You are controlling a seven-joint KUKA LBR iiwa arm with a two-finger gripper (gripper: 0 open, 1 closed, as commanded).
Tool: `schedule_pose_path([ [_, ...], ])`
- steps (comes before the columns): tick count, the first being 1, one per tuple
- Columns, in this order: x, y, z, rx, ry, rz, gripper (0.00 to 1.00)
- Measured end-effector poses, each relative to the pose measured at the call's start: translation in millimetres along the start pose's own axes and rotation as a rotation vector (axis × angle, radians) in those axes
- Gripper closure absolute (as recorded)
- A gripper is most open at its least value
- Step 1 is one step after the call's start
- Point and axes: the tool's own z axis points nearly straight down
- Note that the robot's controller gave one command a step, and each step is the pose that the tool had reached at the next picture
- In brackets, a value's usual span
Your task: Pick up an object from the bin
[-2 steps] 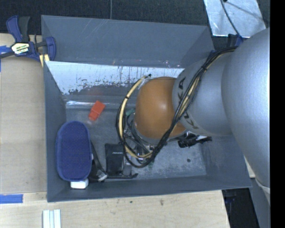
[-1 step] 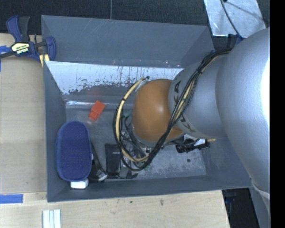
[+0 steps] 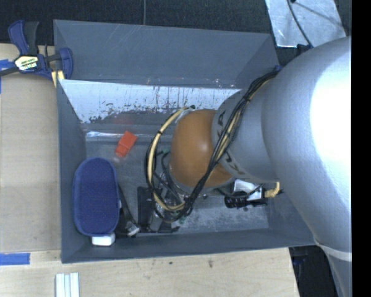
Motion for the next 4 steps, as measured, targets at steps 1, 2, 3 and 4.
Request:
schedule_pose_path([
  [1,-0.5,0.1,-0.3,-0.001,-0.001,0.000,0.00],
  [2,-1.9,-0.1,-1.2,-0.002,-0.004,0.002,1.00],
  [3,-3.0,-0.3,-7.1,-0.003,-0.006,0.003,1.00],
  [4,-3.9,-0.5,-7.7,-0.003,-0.006,0.005,1.00],
])
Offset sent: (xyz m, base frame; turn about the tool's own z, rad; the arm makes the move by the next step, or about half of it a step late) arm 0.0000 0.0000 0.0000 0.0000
